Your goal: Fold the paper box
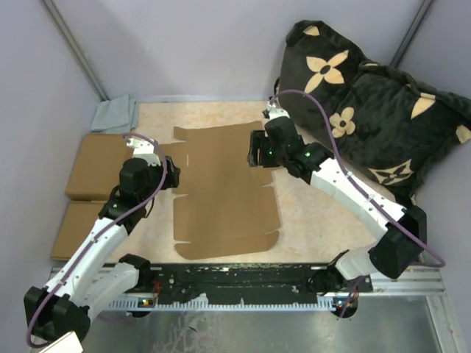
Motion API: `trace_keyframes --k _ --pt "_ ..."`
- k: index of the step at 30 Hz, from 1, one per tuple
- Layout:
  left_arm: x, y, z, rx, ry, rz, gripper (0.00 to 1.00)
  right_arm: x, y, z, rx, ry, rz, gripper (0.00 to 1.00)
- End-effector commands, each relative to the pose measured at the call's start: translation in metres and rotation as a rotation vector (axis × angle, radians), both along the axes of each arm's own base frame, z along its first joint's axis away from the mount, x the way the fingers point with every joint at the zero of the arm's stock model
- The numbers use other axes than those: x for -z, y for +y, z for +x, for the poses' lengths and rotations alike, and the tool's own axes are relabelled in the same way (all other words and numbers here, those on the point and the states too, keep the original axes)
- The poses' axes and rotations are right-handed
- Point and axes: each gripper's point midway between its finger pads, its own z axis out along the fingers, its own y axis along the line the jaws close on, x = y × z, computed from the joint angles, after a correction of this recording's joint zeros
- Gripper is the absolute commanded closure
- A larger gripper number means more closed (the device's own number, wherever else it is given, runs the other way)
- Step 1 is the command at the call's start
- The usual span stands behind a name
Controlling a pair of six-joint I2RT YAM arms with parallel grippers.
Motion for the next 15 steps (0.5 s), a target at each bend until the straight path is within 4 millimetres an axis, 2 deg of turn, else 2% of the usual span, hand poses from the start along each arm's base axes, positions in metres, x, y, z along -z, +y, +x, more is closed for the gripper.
trace_keyframes --k 1,4,9,10,15 --pt "-0.014 0.001 0.005 -0.008 -0.041 0.008 0.28 -0.050 0.004 0.040 0.007 -0.166 0.015 0.30" --pt "-0.010 0.003 0.006 -0.019 -0.034 0.021 0.28 -0.057 0.004 0.064 0.008 -0.193 0.002 0.20" --pt "-0.001 0.005 0.009 -0.026 -0.010 0.046 0.29 -0.060 0.008 0.103 0.005 -0.182 0.005 0.20" --pt "0.000 0.005 0.010 -0.026 -0.006 0.046 0.29 -0.050 0.011 0.113 0.008 -0.164 -0.010 0.20" --pt "0.004 0.005 0.011 -0.029 0.006 0.057 0.29 -0.034 0.014 0.149 0.032 -0.125 -0.015 0.20"
